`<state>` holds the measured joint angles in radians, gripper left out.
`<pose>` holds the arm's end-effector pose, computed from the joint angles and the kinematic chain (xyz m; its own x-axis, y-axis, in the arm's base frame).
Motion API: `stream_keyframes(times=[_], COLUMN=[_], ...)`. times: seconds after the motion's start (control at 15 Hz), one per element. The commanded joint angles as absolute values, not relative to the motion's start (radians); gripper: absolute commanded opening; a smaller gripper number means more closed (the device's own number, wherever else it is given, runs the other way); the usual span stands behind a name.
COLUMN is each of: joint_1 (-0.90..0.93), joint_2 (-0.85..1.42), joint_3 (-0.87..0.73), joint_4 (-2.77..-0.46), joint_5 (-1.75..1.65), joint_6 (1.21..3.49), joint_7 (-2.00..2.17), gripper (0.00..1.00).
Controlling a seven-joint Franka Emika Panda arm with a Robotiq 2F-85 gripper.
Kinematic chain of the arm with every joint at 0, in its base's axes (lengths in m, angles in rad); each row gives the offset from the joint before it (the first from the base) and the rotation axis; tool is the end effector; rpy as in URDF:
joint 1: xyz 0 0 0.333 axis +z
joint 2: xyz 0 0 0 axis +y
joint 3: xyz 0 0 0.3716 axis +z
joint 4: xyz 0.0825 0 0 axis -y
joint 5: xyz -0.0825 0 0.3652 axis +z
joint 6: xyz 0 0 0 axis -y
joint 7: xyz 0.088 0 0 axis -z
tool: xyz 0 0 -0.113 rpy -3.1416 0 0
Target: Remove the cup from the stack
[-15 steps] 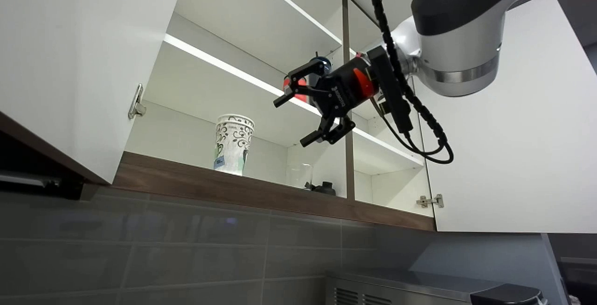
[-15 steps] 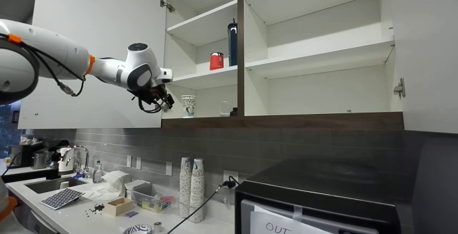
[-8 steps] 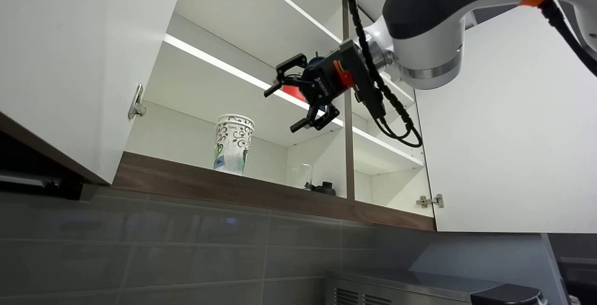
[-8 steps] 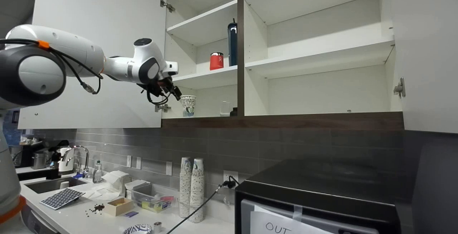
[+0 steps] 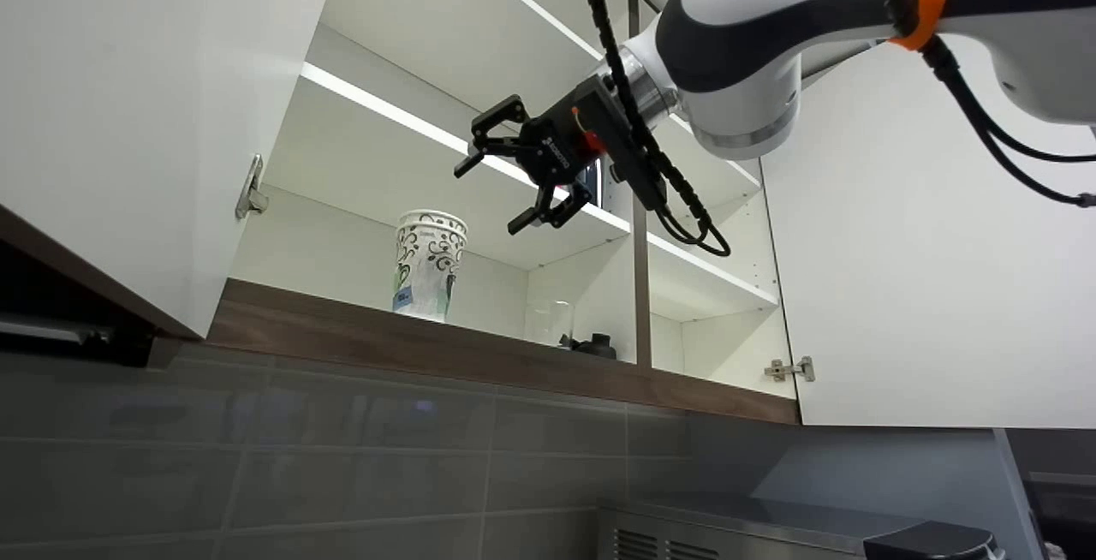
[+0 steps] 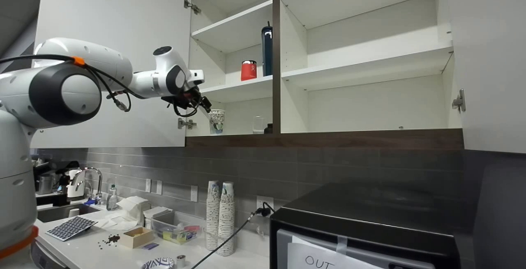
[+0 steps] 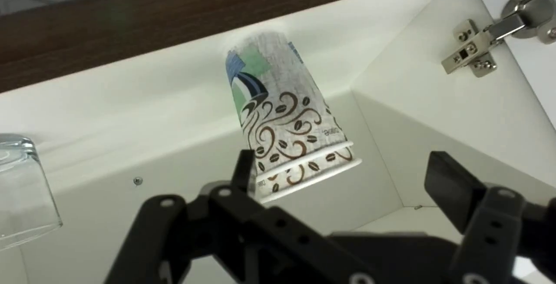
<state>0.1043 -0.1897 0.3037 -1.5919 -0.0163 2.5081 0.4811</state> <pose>0.4499 0.2253 0.8790 0.5297 -0.2150 0.8205 0.1619 -0.9239 -0.3466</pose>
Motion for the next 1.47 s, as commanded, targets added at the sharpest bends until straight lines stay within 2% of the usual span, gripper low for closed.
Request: stream_keyframes(times=[0.0,1.07,1.27,1.33,1.4], joint_1=[0.093,0.278,0.287,0.295,0.299], joint_2=[-0.114,0.152,0.187,0.198,0.209], joint_3=[0.329,0.272,0.278,0.274,0.274], joint_4=[-1.476,-1.051,-0.994,-0.974,-0.958], joint_5=[-0.142,-0.475,-0.502,-0.506,-0.512], joint_6=[2.448,2.101,2.060,2.047,2.037], joint_7=[0.578,0.796,0.820,0.827,0.833], gripper=[1.00,1.00,0.96,0.83,0.82])
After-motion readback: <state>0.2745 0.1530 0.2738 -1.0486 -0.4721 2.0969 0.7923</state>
